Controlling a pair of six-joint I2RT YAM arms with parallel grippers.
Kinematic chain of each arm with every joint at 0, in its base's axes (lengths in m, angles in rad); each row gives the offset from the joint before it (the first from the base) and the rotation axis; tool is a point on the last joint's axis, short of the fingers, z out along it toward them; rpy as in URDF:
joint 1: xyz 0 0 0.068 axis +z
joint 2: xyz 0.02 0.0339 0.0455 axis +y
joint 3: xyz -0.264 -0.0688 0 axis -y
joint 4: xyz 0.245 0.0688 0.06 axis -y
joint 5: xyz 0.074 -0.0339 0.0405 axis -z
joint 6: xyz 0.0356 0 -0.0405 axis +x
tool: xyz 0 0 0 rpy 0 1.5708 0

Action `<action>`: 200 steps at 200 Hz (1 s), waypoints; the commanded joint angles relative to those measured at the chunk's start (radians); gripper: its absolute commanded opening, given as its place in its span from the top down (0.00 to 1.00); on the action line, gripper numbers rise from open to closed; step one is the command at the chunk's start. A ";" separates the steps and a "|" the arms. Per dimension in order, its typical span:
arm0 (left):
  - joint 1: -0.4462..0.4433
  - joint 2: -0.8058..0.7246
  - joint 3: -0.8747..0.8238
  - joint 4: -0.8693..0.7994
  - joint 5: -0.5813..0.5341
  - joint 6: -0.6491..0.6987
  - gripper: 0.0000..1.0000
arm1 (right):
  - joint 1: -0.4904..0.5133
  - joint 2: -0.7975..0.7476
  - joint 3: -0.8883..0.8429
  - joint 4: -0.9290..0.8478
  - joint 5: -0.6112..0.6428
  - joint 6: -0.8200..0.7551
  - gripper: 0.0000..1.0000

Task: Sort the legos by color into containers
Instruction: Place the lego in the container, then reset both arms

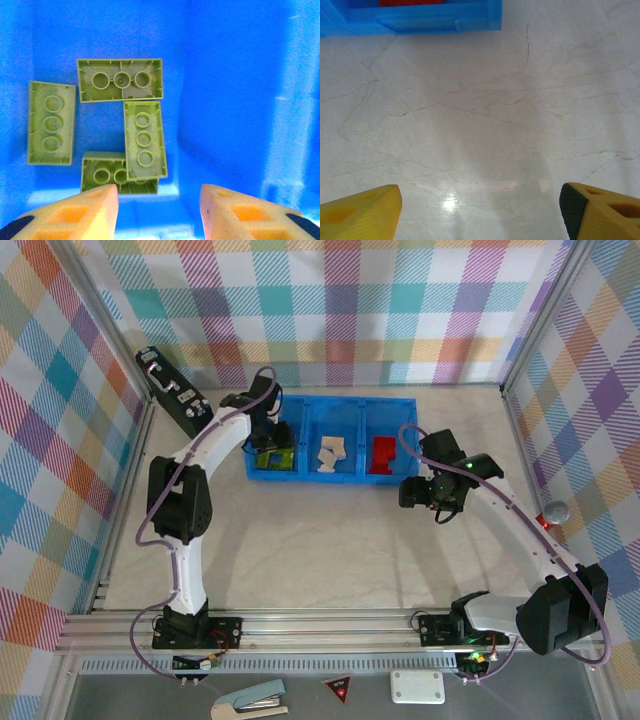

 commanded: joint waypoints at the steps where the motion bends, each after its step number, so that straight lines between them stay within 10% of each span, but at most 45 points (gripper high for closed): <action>1: 0.008 -0.115 -0.046 0.025 -0.027 0.007 0.53 | -0.002 0.011 0.009 0.019 0.025 -0.017 0.15; 63: 0.012 -0.375 -0.288 0.121 -0.200 0.053 0.42 | -0.002 0.015 -0.047 0.123 0.132 0.003 0.01; 144: 0.064 -0.714 -0.752 0.370 -0.494 0.088 0.00 | -0.004 -0.062 -0.219 0.356 0.412 0.039 0.01; 200: 0.096 -0.786 -0.986 0.530 -0.702 0.042 0.00 | -0.027 -0.056 -0.392 0.631 0.617 0.029 0.01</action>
